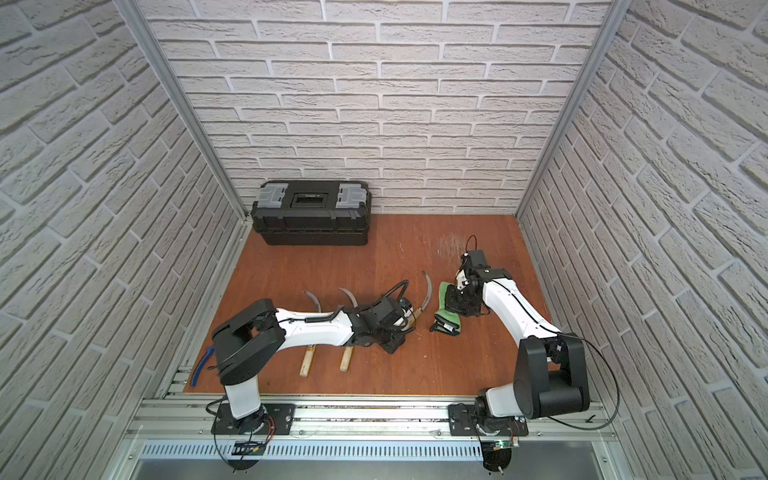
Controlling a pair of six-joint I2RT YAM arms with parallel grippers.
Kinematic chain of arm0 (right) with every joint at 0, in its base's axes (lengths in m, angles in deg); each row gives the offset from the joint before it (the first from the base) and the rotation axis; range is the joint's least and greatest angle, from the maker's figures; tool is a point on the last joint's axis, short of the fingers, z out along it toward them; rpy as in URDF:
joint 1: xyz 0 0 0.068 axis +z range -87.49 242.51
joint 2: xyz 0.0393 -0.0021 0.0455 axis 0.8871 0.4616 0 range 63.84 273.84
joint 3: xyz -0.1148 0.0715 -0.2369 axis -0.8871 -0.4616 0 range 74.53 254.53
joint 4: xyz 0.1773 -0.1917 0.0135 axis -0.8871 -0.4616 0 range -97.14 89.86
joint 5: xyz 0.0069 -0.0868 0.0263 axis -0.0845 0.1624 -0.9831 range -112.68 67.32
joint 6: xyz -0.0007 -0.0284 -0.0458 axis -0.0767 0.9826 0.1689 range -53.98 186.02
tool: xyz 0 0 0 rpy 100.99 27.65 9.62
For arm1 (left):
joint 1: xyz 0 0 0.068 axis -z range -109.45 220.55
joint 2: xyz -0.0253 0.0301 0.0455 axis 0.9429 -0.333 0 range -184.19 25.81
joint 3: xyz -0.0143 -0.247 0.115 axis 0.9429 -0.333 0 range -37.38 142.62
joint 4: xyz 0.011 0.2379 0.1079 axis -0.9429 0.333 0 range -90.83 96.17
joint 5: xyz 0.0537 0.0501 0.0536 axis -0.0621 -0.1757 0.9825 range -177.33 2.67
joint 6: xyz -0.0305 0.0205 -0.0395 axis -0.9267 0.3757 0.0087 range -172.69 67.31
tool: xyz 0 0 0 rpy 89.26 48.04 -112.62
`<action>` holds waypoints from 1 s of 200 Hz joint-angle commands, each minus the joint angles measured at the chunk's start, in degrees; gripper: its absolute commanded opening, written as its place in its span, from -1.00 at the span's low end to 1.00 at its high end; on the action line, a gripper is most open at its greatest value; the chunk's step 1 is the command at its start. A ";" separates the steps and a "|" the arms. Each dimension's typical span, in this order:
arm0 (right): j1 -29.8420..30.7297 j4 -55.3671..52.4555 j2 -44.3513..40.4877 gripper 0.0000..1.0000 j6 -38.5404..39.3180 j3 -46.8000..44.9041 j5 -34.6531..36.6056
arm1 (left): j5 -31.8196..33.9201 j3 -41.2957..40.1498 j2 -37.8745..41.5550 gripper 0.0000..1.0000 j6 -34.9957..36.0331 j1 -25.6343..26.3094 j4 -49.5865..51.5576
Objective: Wipe small sickles with rags
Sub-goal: Wipe the small sickle at the center of the board.
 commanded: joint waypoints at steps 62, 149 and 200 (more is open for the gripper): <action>1.67 -2.33 1.04 -0.69 1.50 4.58 -0.87 | 0.18 1.01 -2.85 -0.60 0.33 -0.26 5.17; 6.33 -4.30 7.40 -0.78 4.00 9.26 -0.95 | 1.49 5.50 -8.64 -0.89 3.31 -0.87 -8.65; 6.97 -3.62 14.79 -0.80 4.67 13.42 0.16 | 3.83 0.13 -8.64 -1.00 2.58 -0.33 -21.41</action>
